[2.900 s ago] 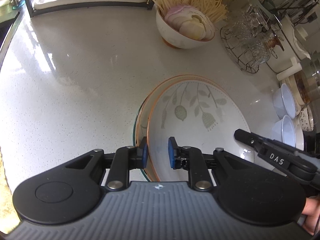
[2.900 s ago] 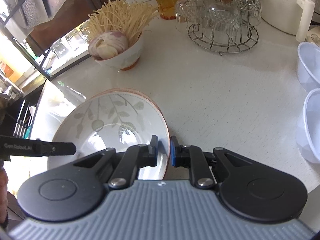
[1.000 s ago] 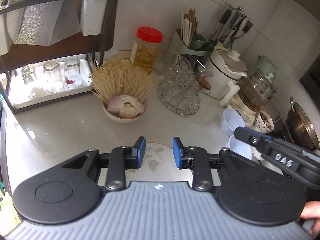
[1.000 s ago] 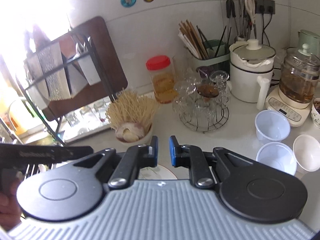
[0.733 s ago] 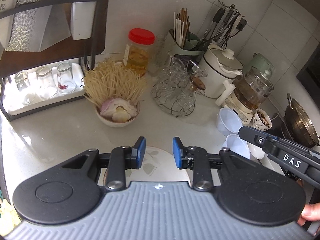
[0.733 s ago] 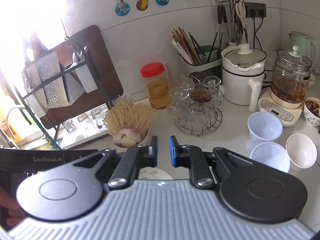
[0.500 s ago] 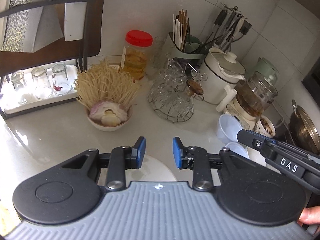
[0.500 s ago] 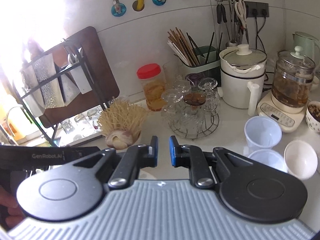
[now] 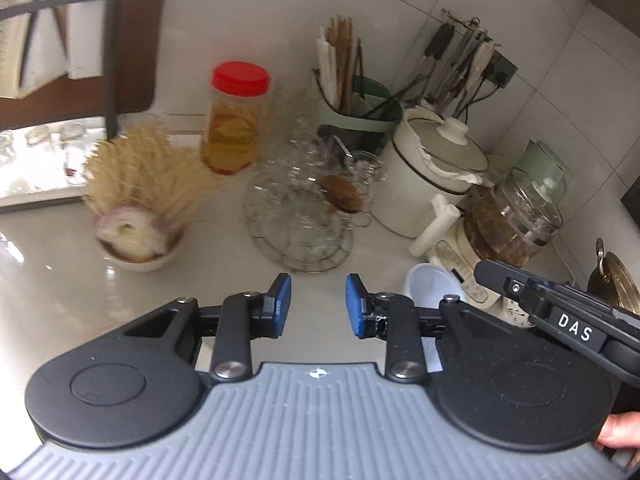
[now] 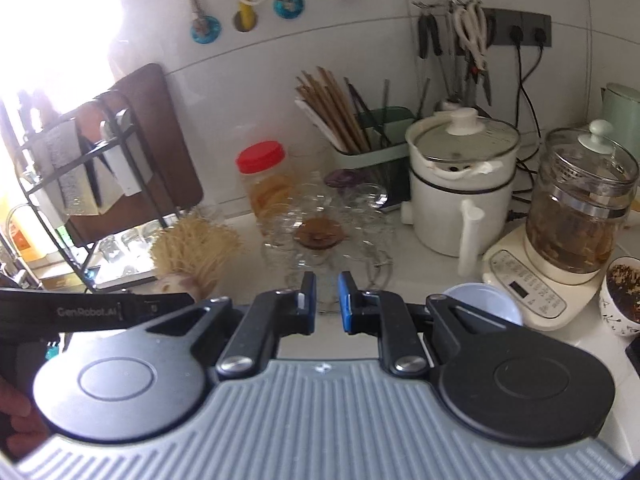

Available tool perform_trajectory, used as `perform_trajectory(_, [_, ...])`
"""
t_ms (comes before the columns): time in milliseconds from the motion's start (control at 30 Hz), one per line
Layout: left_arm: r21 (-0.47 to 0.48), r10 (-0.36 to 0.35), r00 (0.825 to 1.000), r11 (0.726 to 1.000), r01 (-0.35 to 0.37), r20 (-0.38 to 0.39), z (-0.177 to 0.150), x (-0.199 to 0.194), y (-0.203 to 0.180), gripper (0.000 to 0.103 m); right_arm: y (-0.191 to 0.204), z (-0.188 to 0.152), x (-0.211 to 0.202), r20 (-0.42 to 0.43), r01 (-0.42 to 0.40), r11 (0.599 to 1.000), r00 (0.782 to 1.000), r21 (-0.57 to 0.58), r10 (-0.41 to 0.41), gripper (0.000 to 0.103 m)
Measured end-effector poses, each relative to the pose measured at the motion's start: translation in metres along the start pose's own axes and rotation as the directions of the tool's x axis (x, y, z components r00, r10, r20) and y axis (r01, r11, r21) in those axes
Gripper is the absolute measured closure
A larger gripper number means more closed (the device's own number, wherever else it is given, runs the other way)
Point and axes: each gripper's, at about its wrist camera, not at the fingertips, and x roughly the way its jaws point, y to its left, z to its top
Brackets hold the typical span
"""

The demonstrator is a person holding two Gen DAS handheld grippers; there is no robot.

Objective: Organize plates and bowls
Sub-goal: 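Move both grippers to the white plastic bowl beside the kettle base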

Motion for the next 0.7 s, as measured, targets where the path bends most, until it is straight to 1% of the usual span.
perform_trajectory(133, [0.018, -0.012, 1.000, 1.000, 0.012, -0.025, -0.002, 0.023, -0.026, 0.068, -0.027, 0.000, 0.002, -0.006, 0.003, 1.000, 1.000, 0.004, -0.003, 0.087])
perform_trajectory(233, [0.035, -0.027, 0.998, 0.999, 0.029, -0.056, -0.005, 0.042, -0.044, 0.068, -0.048, -0.005, 0.004, -0.026, 0.016, 0.999, 1.000, 0.031, -0.015, 0.087])
perform_trajectory(300, [0.067, -0.019, 0.997, 0.997, 0.024, -0.069, -0.007, 0.052, -0.058, 0.067, -0.061, -0.008, 0.004, -0.036, 0.039, 0.998, 0.999, 0.047, -0.037, 0.087])
perform_trajectory(367, [0.088, -0.023, 0.996, 0.996, 0.030, -0.083, -0.009, 0.064, -0.070, 0.064, -0.073, -0.011, 0.005, -0.046, 0.067, 0.995, 0.997, 0.068, -0.064, 0.087])
perform_trajectory(467, [0.121, -0.027, 0.994, 0.992, 0.041, -0.109, -0.011, 0.079, -0.084, 0.063, -0.092, -0.018, 0.009, -0.077, 0.120, 0.986, 0.991, 0.115, -0.111, 0.087])
perform_trajectory(600, [0.154, -0.046, 0.990, 0.986, 0.067, -0.136, -0.012, 0.100, -0.097, 0.058, -0.112, -0.027, 0.016, -0.107, 0.151, 0.974, 0.985, 0.167, -0.135, 0.086])
perform_trajectory(633, [0.161, -0.049, 0.989, 0.984, 0.072, -0.143, -0.012, 0.105, -0.099, 0.056, -0.117, -0.029, 0.017, -0.111, 0.160, 0.970, 0.984, 0.183, -0.142, 0.084])
perform_trajectory(667, [0.163, -0.054, 0.987, 0.983, 0.079, -0.152, -0.012, 0.110, -0.101, 0.056, -0.122, -0.030, 0.017, -0.110, 0.161, 0.966, 0.984, 0.202, -0.141, 0.069])
perform_trajectory(700, [0.164, -0.062, 0.984, 0.983, 0.089, -0.166, -0.012, 0.116, -0.102, 0.056, -0.126, -0.032, 0.017, -0.104, 0.163, 0.962, 0.984, 0.220, -0.143, 0.060])
